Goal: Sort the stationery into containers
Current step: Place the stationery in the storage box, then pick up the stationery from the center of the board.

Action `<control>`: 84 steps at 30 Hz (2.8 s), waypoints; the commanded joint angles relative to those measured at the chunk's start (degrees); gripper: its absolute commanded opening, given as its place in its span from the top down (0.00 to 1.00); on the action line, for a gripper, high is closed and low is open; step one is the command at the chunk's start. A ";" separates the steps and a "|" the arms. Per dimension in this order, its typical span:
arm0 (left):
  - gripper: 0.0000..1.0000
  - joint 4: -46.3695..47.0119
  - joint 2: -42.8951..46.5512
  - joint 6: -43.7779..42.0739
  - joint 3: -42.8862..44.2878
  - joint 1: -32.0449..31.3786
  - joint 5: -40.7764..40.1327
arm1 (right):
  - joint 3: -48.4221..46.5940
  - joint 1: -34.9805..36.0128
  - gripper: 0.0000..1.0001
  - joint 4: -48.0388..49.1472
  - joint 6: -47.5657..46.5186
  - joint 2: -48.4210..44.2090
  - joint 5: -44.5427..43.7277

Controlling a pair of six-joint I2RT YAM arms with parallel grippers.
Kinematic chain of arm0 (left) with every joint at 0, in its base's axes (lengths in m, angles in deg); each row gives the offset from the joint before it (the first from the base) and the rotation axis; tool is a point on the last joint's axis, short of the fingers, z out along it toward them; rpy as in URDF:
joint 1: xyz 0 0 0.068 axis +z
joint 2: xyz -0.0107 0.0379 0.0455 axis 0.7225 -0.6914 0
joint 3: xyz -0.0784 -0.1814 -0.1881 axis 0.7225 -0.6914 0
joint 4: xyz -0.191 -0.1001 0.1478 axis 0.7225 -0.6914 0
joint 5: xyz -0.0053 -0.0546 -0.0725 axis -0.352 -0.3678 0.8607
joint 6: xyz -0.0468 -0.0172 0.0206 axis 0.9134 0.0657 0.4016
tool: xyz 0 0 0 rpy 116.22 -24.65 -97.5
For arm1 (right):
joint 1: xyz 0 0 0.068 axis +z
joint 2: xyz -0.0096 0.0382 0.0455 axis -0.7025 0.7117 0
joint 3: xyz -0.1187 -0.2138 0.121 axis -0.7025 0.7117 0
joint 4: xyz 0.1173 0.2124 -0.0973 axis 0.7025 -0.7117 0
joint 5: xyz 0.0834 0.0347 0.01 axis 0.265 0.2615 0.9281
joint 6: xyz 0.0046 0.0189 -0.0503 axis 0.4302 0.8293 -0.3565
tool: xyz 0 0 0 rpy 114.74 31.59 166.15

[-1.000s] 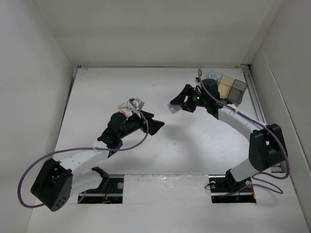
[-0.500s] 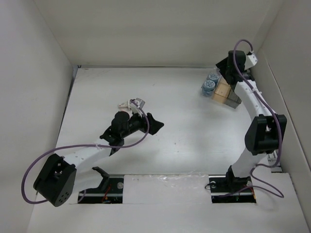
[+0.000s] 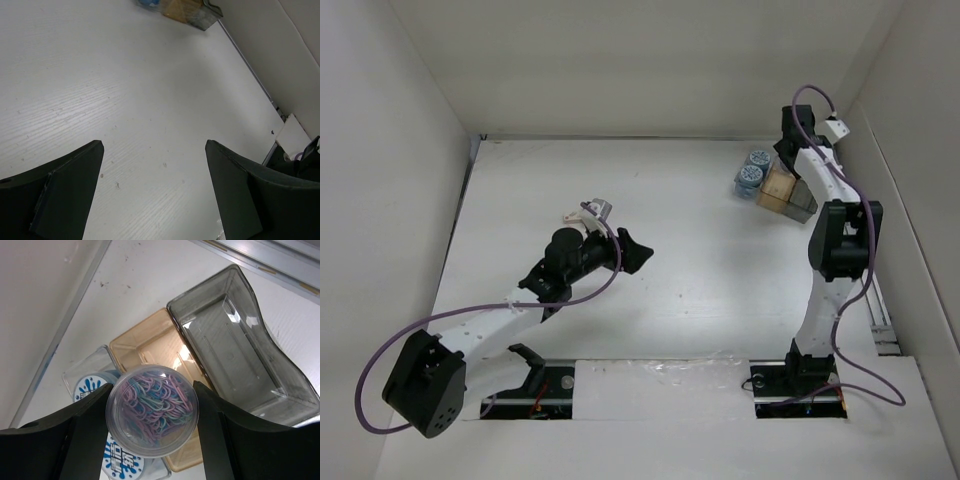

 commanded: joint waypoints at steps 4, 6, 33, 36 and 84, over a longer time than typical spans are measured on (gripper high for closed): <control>0.20 0.38 0.81 1.07 2.16 -0.13 0.52 | -7.39 0.47 0.53 -1.41 -2.44 3.04 -4.03; 0.20 0.91 1.34 1.07 2.16 -0.13 0.52 | -8.97 0.47 0.51 -2.63 -2.45 4.72 -5.08; 0.20 1.43 0.28 1.59 2.16 -0.13 0.52 | -9.77 0.47 0.41 -2.55 -4.03 8.85 -6.32; 0.20 1.43 0.28 1.59 2.16 -0.13 0.52 | -9.77 0.47 0.35 -2.55 -4.03 8.85 -6.32; 0.51 -26.77 -20.35 19.71 20.95 4.62 -47.65 | 54.38 34.05 0.74 23.46 2.39 -52.22 31.56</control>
